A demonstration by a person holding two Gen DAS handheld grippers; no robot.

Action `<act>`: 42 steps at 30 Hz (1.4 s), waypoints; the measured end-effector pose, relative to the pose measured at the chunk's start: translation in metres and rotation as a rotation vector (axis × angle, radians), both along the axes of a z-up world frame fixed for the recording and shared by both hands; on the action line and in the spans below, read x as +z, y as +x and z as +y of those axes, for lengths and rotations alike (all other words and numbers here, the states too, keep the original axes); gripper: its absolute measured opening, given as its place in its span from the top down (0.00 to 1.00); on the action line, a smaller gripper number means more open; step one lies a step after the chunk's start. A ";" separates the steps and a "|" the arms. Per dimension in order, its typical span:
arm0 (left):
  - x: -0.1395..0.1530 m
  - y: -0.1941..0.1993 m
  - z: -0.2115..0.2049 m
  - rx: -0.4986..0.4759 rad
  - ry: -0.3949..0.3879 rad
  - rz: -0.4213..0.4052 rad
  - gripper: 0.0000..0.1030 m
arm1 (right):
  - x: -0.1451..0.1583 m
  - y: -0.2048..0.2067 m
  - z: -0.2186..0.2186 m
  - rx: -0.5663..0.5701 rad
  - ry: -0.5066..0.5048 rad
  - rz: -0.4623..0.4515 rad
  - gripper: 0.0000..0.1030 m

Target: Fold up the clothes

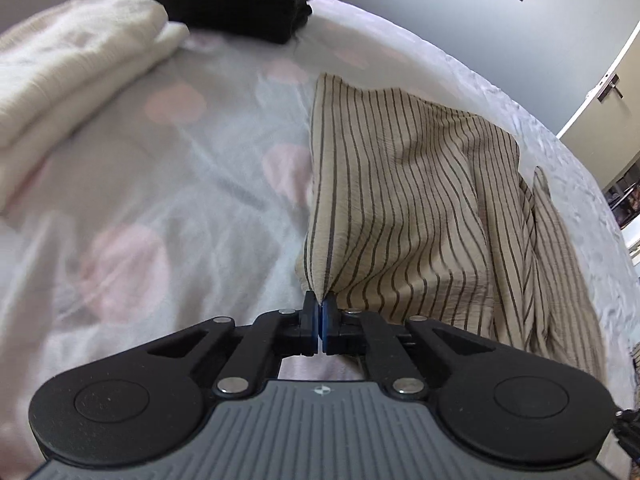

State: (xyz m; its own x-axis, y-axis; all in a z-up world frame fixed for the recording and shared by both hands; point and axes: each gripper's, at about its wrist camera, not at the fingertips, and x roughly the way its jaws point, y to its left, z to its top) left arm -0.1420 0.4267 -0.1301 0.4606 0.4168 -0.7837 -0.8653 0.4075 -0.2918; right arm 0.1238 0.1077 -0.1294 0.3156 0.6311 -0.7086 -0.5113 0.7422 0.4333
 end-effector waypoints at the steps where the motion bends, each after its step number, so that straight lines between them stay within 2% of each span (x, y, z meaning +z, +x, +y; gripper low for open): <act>1: 0.003 -0.002 -0.004 0.002 0.004 0.012 0.98 | 0.002 -0.002 -0.002 -0.006 -0.007 -0.010 0.97; 4: 0.007 -0.008 -0.014 0.023 0.029 0.091 0.99 | 0.007 -0.007 -0.010 -0.024 -0.026 -0.040 1.00; 5: 0.006 -0.009 -0.013 0.026 0.015 0.107 0.99 | 0.009 -0.008 -0.012 -0.030 -0.033 -0.050 1.00; 8: -0.011 -0.011 -0.002 0.026 -0.108 0.112 0.97 | 0.015 -0.013 -0.019 -0.048 -0.053 -0.080 1.00; 10: -0.017 -0.014 0.001 0.050 -0.125 0.112 0.93 | 0.017 -0.015 -0.021 -0.052 -0.064 -0.092 1.00; 12: -0.014 -0.019 0.002 0.068 -0.113 0.059 0.80 | 0.013 -0.014 -0.014 -0.029 -0.071 -0.078 0.95; 14: -0.009 -0.022 0.001 0.079 -0.092 0.016 0.50 | 0.009 -0.012 -0.006 -0.006 -0.078 -0.064 0.93; 15: -0.008 -0.021 0.001 0.078 -0.082 0.011 0.47 | 0.007 -0.012 -0.002 0.005 -0.081 -0.058 0.88; 16: -0.008 -0.019 0.000 0.073 -0.072 0.017 0.47 | 0.005 -0.011 0.001 0.016 -0.085 -0.051 0.72; 18: -0.010 -0.014 0.000 0.066 -0.075 0.025 0.47 | 0.001 -0.010 0.009 0.039 -0.091 -0.037 0.50; 21: -0.013 -0.012 0.002 0.078 -0.094 0.011 0.47 | -0.005 -0.008 0.020 0.074 -0.101 -0.016 0.50; 25: -0.010 -0.015 0.003 0.103 -0.069 -0.009 0.45 | -0.013 -0.005 0.035 0.119 -0.115 0.011 0.53; 26: -0.010 -0.016 0.004 0.109 -0.070 -0.015 0.45 | -0.015 -0.004 0.039 0.131 -0.118 0.018 0.56; 28: -0.010 -0.020 0.006 0.122 -0.080 -0.029 0.45 | -0.013 -0.005 0.033 0.119 -0.088 0.020 0.93; 32: -0.011 -0.021 0.008 0.126 -0.090 -0.045 0.45 | -0.002 -0.008 0.009 0.060 0.006 0.024 0.95; 35: -0.011 -0.020 0.009 0.120 -0.094 -0.051 0.44 | 0.002 -0.004 -0.024 -0.020 0.067 0.102 0.95; 38: -0.011 -0.019 0.010 0.113 -0.096 -0.056 0.44 | 0.002 -0.003 -0.034 -0.044 -0.002 0.133 0.95; 42: -0.011 -0.023 0.010 0.121 -0.094 -0.053 0.43 | -0.006 -0.007 -0.010 -0.027 -0.213 0.060 0.94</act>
State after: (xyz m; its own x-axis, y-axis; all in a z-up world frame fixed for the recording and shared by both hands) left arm -0.1647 0.4364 -0.1413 0.4530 0.3981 -0.7977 -0.8889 0.2696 -0.3702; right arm 0.1169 0.0974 -0.1356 0.2837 0.4571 -0.8429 -0.4678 0.8333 0.2945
